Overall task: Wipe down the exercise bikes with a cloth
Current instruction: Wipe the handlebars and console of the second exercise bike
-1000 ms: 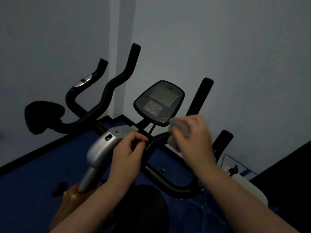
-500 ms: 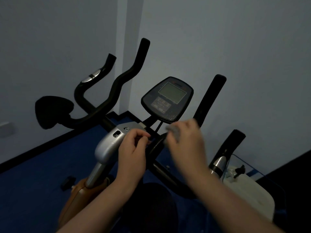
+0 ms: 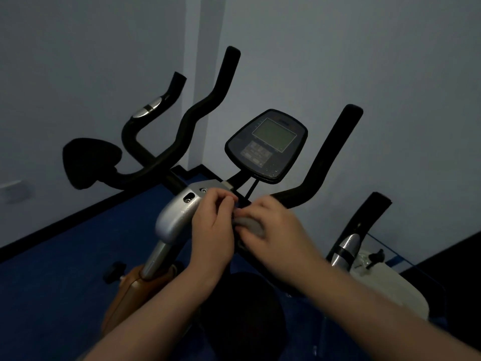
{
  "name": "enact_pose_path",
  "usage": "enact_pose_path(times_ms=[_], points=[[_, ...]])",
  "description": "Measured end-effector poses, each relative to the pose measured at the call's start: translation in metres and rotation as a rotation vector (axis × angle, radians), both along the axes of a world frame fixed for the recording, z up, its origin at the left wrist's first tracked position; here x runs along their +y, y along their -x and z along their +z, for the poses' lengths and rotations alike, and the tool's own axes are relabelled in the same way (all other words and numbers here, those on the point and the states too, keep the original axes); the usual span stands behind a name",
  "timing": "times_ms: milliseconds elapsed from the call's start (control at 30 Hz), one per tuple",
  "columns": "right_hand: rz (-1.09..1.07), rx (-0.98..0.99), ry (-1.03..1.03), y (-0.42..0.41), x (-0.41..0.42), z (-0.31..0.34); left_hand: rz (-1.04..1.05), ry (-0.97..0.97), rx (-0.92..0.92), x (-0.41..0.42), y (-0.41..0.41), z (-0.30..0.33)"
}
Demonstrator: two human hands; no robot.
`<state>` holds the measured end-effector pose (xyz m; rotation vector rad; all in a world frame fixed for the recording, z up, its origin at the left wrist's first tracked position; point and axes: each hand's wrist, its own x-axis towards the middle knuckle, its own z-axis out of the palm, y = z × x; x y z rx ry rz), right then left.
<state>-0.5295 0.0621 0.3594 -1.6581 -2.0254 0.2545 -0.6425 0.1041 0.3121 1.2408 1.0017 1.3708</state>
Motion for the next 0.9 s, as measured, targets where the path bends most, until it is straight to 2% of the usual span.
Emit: enact_pose_path(times_ms=[33,133,200,333,400,500,567,633,733,767,800,900], points=[[-0.022,0.002,-0.013,-0.010,0.007,0.009,-0.002,0.009,-0.012,-0.001,0.000,0.001],[-0.318,-0.011,-0.199,-0.028,0.023,0.024,-0.021,0.030,-0.039,-0.002,0.002,0.004],[-0.373,-0.072,-0.209,-0.010,0.016,0.011,-0.039,0.036,-0.073,-0.005,0.007,0.003],[0.018,-0.069,-0.021,0.022,-0.014,-0.012,0.067,0.094,-0.210,-0.020,0.026,-0.006],[0.075,-0.031,0.031,0.005,-0.005,0.003,0.085,0.124,-0.197,-0.030,0.030,-0.010],[-0.223,0.011,-0.157,-0.022,0.018,0.024,0.084,0.096,-0.116,-0.046,0.029,-0.014],[-0.328,-0.071,-0.177,-0.013,0.015,0.017,0.090,0.077,-0.063,-0.054,0.027,-0.017],[-0.189,-0.146,-0.097,0.014,-0.002,-0.002,0.103,0.078,-0.054,-0.056,0.027,-0.019],[0.166,-0.107,0.086,0.031,-0.017,-0.005,0.117,0.132,-0.107,-0.056,0.028,-0.020],[0.188,-0.096,0.116,0.024,-0.010,0.002,0.128,0.148,-0.122,-0.056,0.028,-0.020],[0.136,-0.087,0.094,0.014,0.001,0.011,0.139,0.161,-0.125,-0.056,0.028,-0.020],[-0.229,-0.034,-0.115,-0.018,0.025,0.027,0.158,0.178,-0.080,-0.056,0.025,-0.019]])
